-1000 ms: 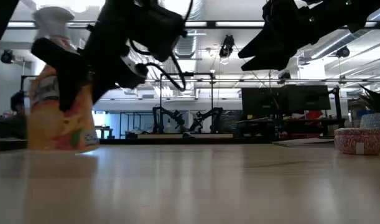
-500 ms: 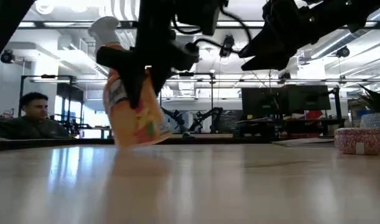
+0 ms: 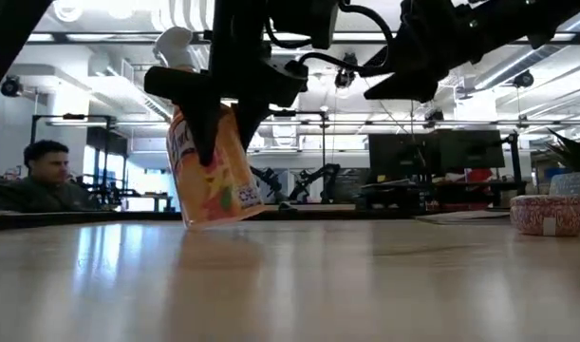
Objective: Apply microfiber cloth
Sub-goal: Move the spray cleaning bottle to the center, then spray the front and back of the tablet with the spray cleaning bottle
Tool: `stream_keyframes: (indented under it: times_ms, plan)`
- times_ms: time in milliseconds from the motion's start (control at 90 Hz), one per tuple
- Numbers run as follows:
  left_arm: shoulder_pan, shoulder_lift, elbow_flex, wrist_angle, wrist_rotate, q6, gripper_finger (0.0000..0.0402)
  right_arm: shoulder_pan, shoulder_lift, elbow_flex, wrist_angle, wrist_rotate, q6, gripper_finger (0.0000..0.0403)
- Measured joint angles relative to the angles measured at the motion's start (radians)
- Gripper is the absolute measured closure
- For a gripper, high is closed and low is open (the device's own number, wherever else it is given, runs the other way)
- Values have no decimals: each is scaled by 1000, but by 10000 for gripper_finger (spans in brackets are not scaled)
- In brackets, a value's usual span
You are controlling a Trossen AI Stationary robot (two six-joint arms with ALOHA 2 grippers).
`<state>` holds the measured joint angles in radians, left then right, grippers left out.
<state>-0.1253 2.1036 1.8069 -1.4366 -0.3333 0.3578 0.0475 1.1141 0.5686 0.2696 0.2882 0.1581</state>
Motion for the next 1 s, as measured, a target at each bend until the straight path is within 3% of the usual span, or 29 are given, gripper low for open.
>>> stream_keyframes:
  times_ms: [200, 444, 700, 1000]
  plan:
    - [1, 7, -5, 84, 93, -3, 118, 0, 0, 0, 38, 0, -1, 59]
    - [0, -13, -3, 97, 97, -54, 99, 0, 0, 0, 45, 1, -19, 59]
    - [-39, -142, -8, 95, 202, -282, 106, 0, 0, 0, 64, 11, -55, 59]
    - [-231, -308, -153, 94, 254, -548, 129, 49, -1, 42, 34, -8, -110, 59]
